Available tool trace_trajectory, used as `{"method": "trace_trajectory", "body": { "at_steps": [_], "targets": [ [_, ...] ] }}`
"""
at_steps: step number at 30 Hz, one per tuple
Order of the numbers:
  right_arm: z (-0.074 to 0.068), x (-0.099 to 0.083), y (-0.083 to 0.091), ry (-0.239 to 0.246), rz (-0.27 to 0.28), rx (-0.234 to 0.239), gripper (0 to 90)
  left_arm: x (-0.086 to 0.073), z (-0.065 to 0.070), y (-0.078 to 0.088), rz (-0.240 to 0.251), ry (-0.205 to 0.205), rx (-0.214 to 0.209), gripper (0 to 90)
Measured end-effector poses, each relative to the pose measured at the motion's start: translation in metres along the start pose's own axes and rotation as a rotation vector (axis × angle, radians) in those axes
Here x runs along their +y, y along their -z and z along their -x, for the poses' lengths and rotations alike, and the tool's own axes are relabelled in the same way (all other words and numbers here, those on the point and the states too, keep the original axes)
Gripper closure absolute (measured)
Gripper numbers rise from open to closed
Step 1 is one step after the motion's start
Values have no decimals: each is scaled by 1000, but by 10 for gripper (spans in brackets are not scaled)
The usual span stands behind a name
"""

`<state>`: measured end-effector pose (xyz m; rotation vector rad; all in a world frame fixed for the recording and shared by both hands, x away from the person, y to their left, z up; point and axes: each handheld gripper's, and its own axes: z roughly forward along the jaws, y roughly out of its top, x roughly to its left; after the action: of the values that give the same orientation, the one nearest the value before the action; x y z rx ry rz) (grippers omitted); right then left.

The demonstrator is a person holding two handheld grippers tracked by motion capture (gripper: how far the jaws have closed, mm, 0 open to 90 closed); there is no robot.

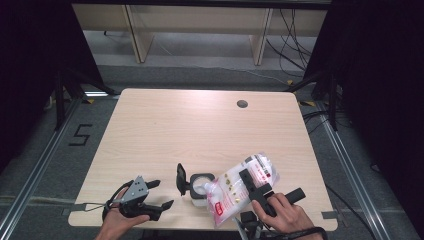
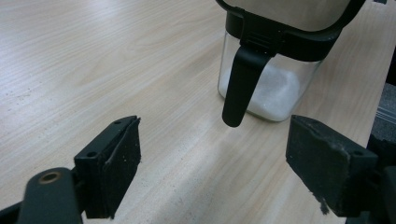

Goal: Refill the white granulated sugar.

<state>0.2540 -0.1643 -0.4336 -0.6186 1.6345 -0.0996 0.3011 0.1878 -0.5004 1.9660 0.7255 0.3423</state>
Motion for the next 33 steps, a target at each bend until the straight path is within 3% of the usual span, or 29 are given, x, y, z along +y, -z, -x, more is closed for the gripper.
{"method": "trace_trajectory", "body": {
  "at_steps": [8,11,14,15,17,18,20,24,26,30,31,33],
  "targets": [
    [-1,3,0,29,4,1,530,0,-1,0,11,5,2,174],
    [-4,4,0,-9,-11,5,530,0,0,0,-3,-2,-3,174],
    [-1,4,0,26,2,-1,530,0,0,0,2,7,4,174],
    [-1,4,0,17,-1,2,530,0,0,-1,1,7,-1,174],
    [-1,4,0,35,0,2,530,1,-2,0,-2,-31,-2,174],
    [-2,4,0,32,0,3,530,1,-2,1,-2,-31,1,174],
    [-2,4,0,32,3,4,530,0,0,0,5,10,1,174],
    [-2,5,0,27,-3,7,531,1,-1,1,-3,-8,2,174],
    [-3,5,0,19,-6,4,531,1,0,0,2,6,4,174],
    [-1,5,-1,44,8,-3,531,1,0,0,5,-14,-1,174],
    [-2,6,0,28,2,2,531,1,-1,0,3,-24,-7,174],
    [-2,5,0,22,-3,2,531,0,0,-1,7,3,-1,174]
  ]
}}
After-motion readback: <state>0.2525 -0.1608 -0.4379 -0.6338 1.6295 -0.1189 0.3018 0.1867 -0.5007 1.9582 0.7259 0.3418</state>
